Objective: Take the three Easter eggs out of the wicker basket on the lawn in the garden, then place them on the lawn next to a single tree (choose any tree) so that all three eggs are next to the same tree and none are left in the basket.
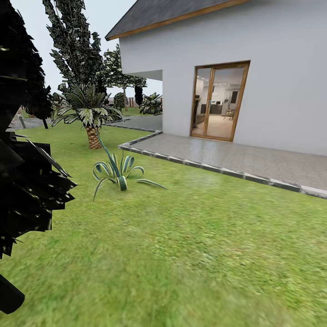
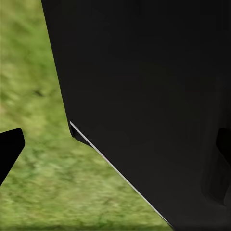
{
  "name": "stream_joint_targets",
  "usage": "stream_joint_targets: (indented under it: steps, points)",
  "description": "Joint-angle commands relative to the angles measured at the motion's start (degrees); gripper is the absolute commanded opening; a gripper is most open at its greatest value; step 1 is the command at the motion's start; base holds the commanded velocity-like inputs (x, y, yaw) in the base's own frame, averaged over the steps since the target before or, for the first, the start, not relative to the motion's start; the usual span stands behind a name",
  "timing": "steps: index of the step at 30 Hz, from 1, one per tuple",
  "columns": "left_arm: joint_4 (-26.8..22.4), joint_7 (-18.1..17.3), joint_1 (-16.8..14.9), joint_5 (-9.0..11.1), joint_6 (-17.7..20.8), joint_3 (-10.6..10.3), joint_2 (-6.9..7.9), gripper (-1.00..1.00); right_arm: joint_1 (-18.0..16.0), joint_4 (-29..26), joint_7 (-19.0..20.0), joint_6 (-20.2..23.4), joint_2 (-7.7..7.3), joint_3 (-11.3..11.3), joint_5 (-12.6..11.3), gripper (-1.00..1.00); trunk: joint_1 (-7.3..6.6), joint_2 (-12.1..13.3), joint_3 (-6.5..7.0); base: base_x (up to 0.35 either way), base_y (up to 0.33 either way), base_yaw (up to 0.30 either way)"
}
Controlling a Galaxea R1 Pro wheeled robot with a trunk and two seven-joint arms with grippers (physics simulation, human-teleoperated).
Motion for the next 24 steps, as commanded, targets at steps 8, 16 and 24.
stream_joint_targets:
  steps: [8,16,24]
  points:
    - [-0.08,-0.02,0.02,-0.50,0.00,0.04,0.00,1.00,-0.07,0.12,0.00,0.02,0.00,0.23,0.06,1.00,0.00,-0.02,-0.04,0.000,0.000,0.000]
    - [-0.08,0.06,0.02,-0.50,0.00,0.03,0.00,1.00,-0.08,0.11,0.00,0.00,0.00,0.23,0.07,1.00,0.00,-0.02,-0.04,0.000,0.000,0.000]
    - [-0.08,0.06,0.02,-0.50,0.00,0.04,0.00,1.00,-0.08,0.11,0.00,0.01,0.00,0.23,0.07,1.00,0.00,-0.02,-0.04,0.000,0.000,0.000]
